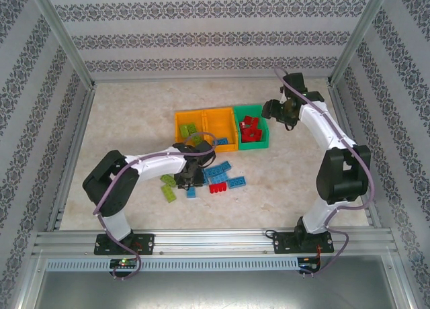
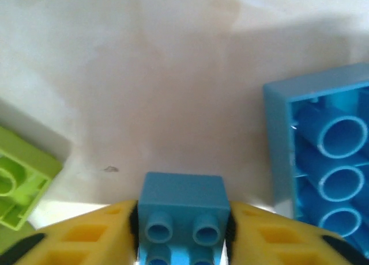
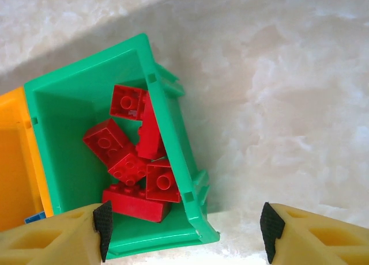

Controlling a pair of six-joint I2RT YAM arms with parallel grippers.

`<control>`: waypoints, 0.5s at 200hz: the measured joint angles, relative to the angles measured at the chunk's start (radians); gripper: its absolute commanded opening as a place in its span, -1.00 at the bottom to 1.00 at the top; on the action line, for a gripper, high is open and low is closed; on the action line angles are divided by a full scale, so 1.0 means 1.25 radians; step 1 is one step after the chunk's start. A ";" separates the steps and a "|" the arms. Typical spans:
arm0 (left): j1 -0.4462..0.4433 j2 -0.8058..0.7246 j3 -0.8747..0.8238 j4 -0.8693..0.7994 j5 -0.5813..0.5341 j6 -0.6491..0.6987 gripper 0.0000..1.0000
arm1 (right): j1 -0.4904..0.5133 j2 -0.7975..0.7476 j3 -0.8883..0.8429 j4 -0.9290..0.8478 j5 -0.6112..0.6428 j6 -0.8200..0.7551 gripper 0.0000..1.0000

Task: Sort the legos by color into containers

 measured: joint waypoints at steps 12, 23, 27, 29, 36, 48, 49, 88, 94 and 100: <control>-0.003 0.004 0.009 -0.003 -0.005 0.005 -0.45 | -0.004 -0.006 -0.001 -0.001 0.000 0.000 0.43; -0.005 0.006 0.013 -0.004 -0.009 0.007 -0.48 | -0.005 -0.011 -0.003 0.001 0.000 -0.001 0.44; -0.005 0.006 0.014 -0.004 -0.012 0.007 -0.49 | -0.005 -0.013 -0.006 0.000 0.000 -0.002 0.43; -0.005 0.006 0.015 -0.004 -0.014 0.008 -0.50 | -0.005 -0.014 -0.007 0.000 0.000 -0.002 0.44; -0.005 0.006 0.017 -0.006 -0.019 0.010 -0.51 | -0.006 -0.018 -0.013 0.000 0.000 -0.002 0.44; -0.005 0.006 0.023 -0.013 -0.026 0.013 -0.52 | -0.010 -0.022 -0.022 0.000 0.000 -0.002 0.44; -0.005 0.006 0.024 -0.013 -0.027 0.013 -0.52 | -0.010 -0.023 -0.023 0.000 0.000 -0.002 0.44; -0.005 0.003 0.078 -0.061 -0.049 0.019 -0.53 | -0.020 -0.026 -0.055 -0.001 0.000 -0.002 0.44; -0.005 0.002 0.092 -0.070 -0.054 0.020 -0.53 | -0.020 -0.026 -0.058 -0.001 0.000 -0.002 0.44; -0.005 -0.001 0.110 -0.081 -0.060 0.023 -0.53 | -0.020 -0.026 -0.060 -0.001 0.000 -0.002 0.44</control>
